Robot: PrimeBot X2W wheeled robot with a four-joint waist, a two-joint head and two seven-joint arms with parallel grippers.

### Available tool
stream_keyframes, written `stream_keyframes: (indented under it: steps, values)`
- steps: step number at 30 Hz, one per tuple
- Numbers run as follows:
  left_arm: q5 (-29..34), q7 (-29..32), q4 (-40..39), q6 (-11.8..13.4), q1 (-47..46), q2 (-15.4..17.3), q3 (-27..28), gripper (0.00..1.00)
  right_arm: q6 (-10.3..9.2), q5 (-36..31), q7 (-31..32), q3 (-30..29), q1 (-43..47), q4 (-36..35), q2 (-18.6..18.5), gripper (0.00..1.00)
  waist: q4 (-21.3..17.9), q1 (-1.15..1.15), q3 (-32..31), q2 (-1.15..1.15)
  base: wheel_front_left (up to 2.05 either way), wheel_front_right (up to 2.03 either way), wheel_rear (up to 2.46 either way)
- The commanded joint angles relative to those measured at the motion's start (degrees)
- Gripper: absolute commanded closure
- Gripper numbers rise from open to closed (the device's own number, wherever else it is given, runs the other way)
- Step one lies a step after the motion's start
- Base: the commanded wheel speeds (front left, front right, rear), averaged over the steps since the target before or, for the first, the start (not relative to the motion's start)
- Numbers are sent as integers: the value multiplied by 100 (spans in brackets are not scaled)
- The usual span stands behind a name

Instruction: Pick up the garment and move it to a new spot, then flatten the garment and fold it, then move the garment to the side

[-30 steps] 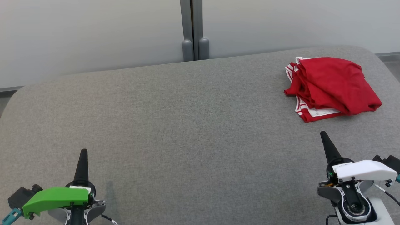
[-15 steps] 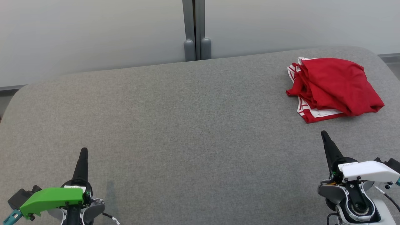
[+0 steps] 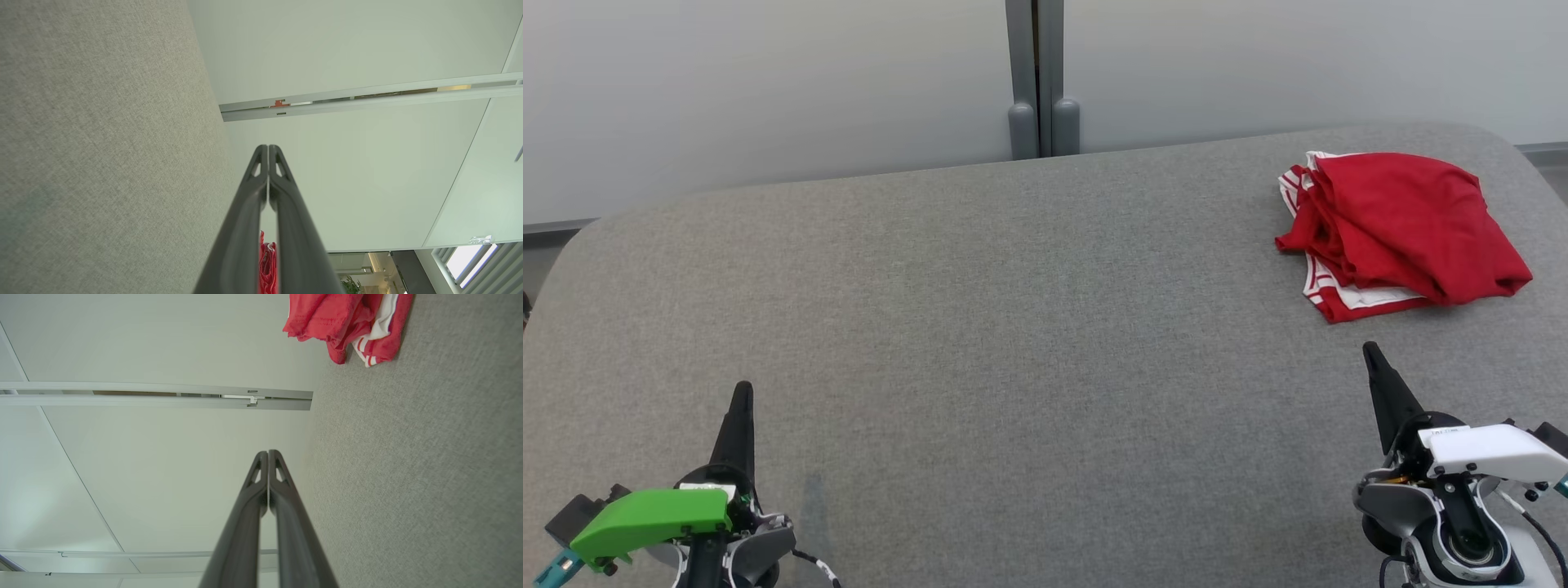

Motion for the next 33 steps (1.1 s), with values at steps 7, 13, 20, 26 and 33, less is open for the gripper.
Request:
stream_keyframes:
  steps: [7,13,20,26,33]
  values:
    - [-359,98,-49,-17,-106,45,37,100,1,319,102,-69,54,-67,28,100,23,0,0,0,0,0,0]
    - [-517,145,-57,-18,-98,45,42,100,1,474,149,-96,67,-79,48,100,38,0,0,0,0,0,0]
    - [-517,144,-53,-18,-97,45,41,100,1,474,147,-94,66,-78,45,100,38,0,0,0,0,0,0]
    - [-517,144,-54,-18,-96,45,40,100,2,474,146,-93,65,-77,45,100,38,0,0,0,0,0,0]
    - [-518,144,-53,-18,-96,45,40,100,2,475,146,-93,65,-77,45,100,38,0,0,0,0,0,0]
